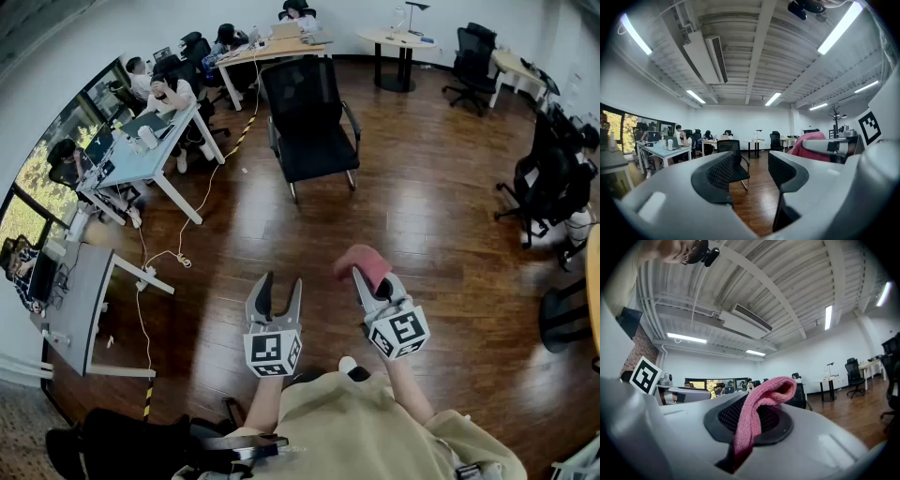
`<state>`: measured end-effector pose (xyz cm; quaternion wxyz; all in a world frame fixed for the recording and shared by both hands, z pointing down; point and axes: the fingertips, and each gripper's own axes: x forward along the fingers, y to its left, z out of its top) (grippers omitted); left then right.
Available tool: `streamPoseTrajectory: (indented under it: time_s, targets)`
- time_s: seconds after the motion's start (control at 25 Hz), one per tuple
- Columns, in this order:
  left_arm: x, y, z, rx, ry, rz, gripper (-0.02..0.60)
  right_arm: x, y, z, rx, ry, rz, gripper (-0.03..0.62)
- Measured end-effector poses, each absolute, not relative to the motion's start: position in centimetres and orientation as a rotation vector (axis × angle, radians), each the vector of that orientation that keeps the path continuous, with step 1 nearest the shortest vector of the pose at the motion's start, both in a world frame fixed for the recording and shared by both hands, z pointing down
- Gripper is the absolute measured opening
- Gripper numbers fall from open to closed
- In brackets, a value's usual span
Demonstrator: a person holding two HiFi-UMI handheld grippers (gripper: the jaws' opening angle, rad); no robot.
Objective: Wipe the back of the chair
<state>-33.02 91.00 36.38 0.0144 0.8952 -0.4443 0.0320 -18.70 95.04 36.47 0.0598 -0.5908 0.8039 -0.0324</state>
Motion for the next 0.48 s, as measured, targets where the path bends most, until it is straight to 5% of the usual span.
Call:
streamPoseTrajectory:
  time_s: [0.48]
  targets:
    - [-24.4,74.3,38.9,2.797,-1.331,0.13,0.209,-13.3,80.2,41.5,-1.722,2.576,-0.198,0.02]
